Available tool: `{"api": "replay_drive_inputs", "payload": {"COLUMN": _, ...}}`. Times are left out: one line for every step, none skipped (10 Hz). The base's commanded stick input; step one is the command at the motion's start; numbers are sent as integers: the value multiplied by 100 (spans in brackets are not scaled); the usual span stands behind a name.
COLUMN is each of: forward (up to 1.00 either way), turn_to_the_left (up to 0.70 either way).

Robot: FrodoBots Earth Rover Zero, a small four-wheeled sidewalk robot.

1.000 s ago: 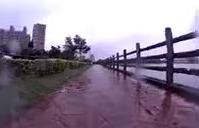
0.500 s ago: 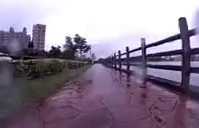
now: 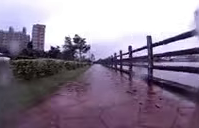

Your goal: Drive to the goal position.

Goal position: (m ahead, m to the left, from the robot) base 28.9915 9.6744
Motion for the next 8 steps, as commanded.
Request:
{"api": "replay_drive_inputs", "payload": {"forward": 100, "turn_to_the_left": 0}}
{"api": "replay_drive_inputs", "payload": {"forward": 100, "turn_to_the_left": 0}}
{"api": "replay_drive_inputs", "payload": {"forward": 100, "turn_to_the_left": 0}}
{"api": "replay_drive_inputs", "payload": {"forward": 100, "turn_to_the_left": 0}}
{"api": "replay_drive_inputs", "payload": {"forward": 100, "turn_to_the_left": 0}}
{"api": "replay_drive_inputs", "payload": {"forward": 100, "turn_to_the_left": 0}}
{"api": "replay_drive_inputs", "payload": {"forward": 100, "turn_to_the_left": 0}}
{"api": "replay_drive_inputs", "payload": {"forward": 100, "turn_to_the_left": 0}}
